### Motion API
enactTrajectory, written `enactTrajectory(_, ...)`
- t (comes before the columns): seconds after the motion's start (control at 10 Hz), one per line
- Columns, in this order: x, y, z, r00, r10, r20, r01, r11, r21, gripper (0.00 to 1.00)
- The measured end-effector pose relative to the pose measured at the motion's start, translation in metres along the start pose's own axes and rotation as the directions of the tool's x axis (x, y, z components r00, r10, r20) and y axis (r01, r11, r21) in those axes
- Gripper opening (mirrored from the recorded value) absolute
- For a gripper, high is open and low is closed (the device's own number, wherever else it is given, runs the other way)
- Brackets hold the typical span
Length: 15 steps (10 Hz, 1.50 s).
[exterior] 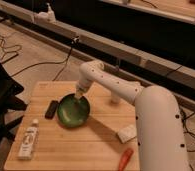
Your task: Drag the ceramic bowl in a circle
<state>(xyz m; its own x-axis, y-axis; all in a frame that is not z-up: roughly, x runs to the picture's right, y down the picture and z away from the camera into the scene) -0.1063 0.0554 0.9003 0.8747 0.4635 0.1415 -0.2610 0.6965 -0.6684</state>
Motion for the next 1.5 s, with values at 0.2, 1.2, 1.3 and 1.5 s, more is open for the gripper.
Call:
enactTrajectory(0.2,0.030,0.026,-0.004,1.000,-0.006,-0.020,0.006,0.999,-0.033,0.00)
enactTrajectory(1.2,0.041,-0.056,-0.006,0.986,0.044,-0.163,-0.037,0.998,0.044,0.00)
enactTrajectory(1.3,0.025,-0.051,0.000,0.987,0.010,-0.158,-0.006,1.000,0.028,0.00)
enactTrajectory(1.5,0.001,-0.029,0.006,0.988,-0.058,-0.141,0.057,0.998,-0.014,0.00)
